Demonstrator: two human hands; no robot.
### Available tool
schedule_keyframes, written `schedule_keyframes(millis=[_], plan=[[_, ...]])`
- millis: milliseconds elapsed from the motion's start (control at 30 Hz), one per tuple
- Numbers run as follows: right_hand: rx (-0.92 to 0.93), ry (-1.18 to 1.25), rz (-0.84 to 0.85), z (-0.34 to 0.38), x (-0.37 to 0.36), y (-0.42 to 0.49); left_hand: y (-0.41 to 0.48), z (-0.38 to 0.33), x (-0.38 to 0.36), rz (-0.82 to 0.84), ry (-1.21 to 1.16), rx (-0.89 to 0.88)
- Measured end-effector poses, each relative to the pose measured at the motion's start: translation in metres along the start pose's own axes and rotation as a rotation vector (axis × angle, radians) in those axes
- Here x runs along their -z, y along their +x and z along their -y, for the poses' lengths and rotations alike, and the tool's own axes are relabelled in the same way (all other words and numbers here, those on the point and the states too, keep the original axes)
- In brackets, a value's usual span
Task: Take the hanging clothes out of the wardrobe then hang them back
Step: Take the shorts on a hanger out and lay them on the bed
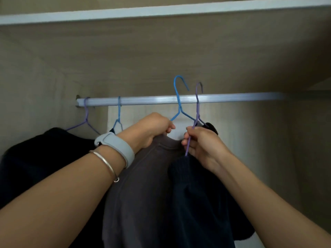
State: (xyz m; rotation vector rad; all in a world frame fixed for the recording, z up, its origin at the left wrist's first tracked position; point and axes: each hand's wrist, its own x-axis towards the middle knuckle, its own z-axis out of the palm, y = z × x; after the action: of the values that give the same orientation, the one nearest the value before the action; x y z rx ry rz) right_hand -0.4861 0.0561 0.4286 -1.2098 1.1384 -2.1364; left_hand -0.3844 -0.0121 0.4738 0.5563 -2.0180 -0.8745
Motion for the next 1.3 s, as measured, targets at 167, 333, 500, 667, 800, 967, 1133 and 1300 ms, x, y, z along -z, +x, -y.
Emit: schedule_keyframes(millis=[167,333,500,667,800,967,1133,1300], plan=[[-0.101,0.038,0.203,-0.036,-0.004,-0.055,-0.075,0.036,-0.003,0.005,-0.024,0.067],[-0.154,0.012,0.384,-0.079,-0.018,-0.122,-0.170,0.068,0.010,-0.026,0.084,0.213],[-0.220,0.110,0.571,-0.112,-0.054,-0.206,-0.277,0.077,0.043,-0.095,0.243,0.392],[-0.273,0.215,0.810,-0.122,-0.107,-0.286,-0.383,0.067,0.079,-0.241,0.380,0.551],[-0.232,0.193,1.044,-0.125,-0.167,-0.337,-0.451,0.057,0.119,-0.384,0.804,0.648],[-0.135,0.126,1.254,-0.126,-0.251,-0.388,-0.518,0.055,0.179,-0.480,1.189,0.756],[0.000,0.057,1.353,-0.143,-0.332,-0.426,-0.562,0.084,0.250,-0.535,1.370,0.852],[0.222,-0.005,1.490,-0.152,-0.409,-0.455,-0.597,0.100,0.316,-0.574,1.402,0.889]])
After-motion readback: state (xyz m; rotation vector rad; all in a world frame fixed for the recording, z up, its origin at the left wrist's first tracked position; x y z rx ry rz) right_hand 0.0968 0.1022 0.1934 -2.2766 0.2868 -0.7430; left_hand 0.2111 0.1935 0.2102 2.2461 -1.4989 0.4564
